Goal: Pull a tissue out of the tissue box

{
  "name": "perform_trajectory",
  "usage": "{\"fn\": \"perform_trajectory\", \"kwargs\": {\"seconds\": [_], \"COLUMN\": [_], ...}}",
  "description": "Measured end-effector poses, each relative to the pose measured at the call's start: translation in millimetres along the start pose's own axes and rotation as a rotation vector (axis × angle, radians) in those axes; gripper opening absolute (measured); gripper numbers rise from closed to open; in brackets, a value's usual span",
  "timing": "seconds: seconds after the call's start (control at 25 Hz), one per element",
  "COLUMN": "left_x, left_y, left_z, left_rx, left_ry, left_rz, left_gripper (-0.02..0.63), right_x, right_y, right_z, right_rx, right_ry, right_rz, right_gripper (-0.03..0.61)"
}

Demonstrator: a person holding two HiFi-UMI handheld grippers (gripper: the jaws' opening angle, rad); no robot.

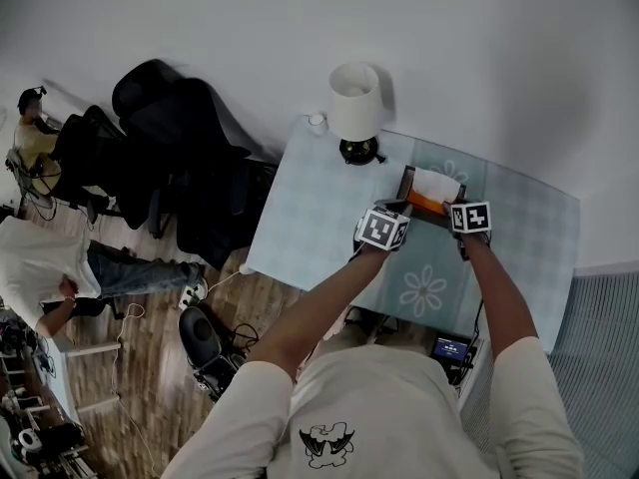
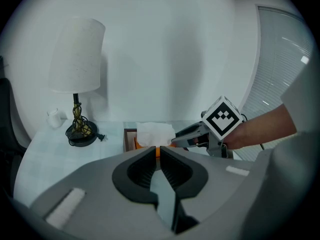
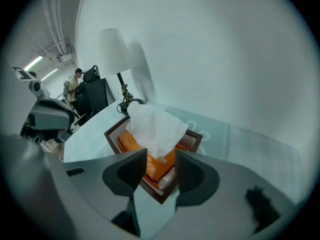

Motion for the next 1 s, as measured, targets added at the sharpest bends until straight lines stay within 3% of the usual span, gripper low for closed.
{"fn": "perform_trajectory", "kwargs": {"seconds": [0.36,0.44,0.48,1.0], "left_x": [3,5,6,6], "left_y": [1,1,0,-1], "left_z": [-9,-11,-12,-19], "left_rx": [-0.011,-0.014,-0.015,-0.019], "left_ry": [-0.016,-0.019,-0.021,-0.019], "left_rz": [-0.003,-0.006,-0.006,-0.007], "left_gripper": [0.028,0.028,0.026,0.017], "right_x": [0,-1,-2,-13], "right_y": [9,7,6,-8], "right_z": [1,0,0,-9], "right_rx": [-0.018,0.002,0.014,0.037], "right_ry": [-0.037,-0.069,-0.086,-0.114], "right_rz": [-0.019,-0.020,-0.017,0.034], "right_gripper": [0.164,0.041,0.014,0.012]}}
Point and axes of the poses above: the fingertips, and each gripper's own axes: y forward along the fingers, z to its right, x out of its underside, the point moved 6 cm from there along -y, backward along the fingers, and after that the axes turned 9 degrees about -y, right-handed, at the moved point
